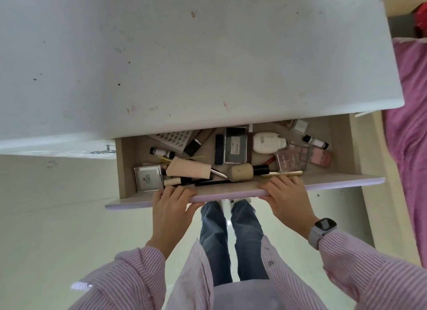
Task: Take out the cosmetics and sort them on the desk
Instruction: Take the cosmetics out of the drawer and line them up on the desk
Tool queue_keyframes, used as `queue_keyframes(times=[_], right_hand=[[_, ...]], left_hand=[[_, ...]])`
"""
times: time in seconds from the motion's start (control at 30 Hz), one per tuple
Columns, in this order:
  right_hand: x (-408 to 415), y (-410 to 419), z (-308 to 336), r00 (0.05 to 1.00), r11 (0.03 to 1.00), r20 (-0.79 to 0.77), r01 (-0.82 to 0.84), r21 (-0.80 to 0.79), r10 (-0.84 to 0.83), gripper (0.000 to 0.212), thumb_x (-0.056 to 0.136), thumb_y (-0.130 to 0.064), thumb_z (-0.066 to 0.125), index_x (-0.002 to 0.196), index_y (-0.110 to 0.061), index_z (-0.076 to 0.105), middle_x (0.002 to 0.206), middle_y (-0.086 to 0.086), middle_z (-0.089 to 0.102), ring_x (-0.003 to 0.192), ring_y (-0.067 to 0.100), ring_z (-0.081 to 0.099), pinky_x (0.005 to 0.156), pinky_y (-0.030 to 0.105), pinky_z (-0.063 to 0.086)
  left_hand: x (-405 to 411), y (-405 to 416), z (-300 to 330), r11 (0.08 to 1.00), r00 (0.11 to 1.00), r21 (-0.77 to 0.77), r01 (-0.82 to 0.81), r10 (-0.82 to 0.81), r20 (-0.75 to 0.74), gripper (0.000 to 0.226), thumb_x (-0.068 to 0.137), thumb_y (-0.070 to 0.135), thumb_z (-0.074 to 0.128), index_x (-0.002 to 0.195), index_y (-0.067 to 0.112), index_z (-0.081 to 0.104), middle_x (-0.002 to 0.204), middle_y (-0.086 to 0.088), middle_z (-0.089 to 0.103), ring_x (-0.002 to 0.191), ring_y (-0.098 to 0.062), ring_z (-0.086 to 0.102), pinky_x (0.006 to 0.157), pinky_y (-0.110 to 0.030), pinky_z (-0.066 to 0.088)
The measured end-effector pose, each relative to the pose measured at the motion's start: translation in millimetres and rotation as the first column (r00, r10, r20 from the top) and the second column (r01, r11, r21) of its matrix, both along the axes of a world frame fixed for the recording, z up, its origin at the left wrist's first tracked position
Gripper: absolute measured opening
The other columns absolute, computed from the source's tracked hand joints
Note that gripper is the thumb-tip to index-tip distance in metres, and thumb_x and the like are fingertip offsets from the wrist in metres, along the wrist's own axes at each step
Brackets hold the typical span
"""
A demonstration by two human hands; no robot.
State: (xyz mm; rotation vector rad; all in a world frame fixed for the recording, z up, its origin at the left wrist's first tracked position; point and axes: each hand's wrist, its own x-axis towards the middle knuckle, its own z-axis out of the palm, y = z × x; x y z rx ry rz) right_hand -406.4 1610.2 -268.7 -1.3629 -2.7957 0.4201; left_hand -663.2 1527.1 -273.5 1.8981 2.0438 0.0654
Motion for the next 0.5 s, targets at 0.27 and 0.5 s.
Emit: queue_keyframes(times=[0.27,0.5], right_hand=[[-19.6,44.6,7.8,0.985,0.897,-0.012,0.150,-0.416,-0.171,0.030,0.092,-0.030,0.049,0.117,-0.016,0.059,0.111,0.004,0.063,0.099,0.023,0.058,0.081,0.031,0.044],[-59.4,71.5,-31.4,0.904,0.685,0.391,0.397,-0.611,-0.174,0.036,0.085,-0.036,0.056,0.110,-0.011,0.050,0.110,0.013,0.059,0.096,0.029,0.058,0.080,0.033,0.047]], left_hand=[[-13.5,35.6,-3.3,0.996,0.985,-0.087,0.021,-0.006,0.172,0.037,0.089,0.045,0.052,0.116,0.021,0.061,0.117,0.003,0.060,0.112,-0.019,0.050,0.093,-0.037,0.033],[-11.0,78.7,-40.9,0.943,0.992,-0.314,0.111,-0.123,-0.016,0.052,0.086,0.028,0.057,0.136,0.027,0.041,0.136,-0.004,0.036,0.125,-0.027,0.031,0.099,-0.042,0.031]])
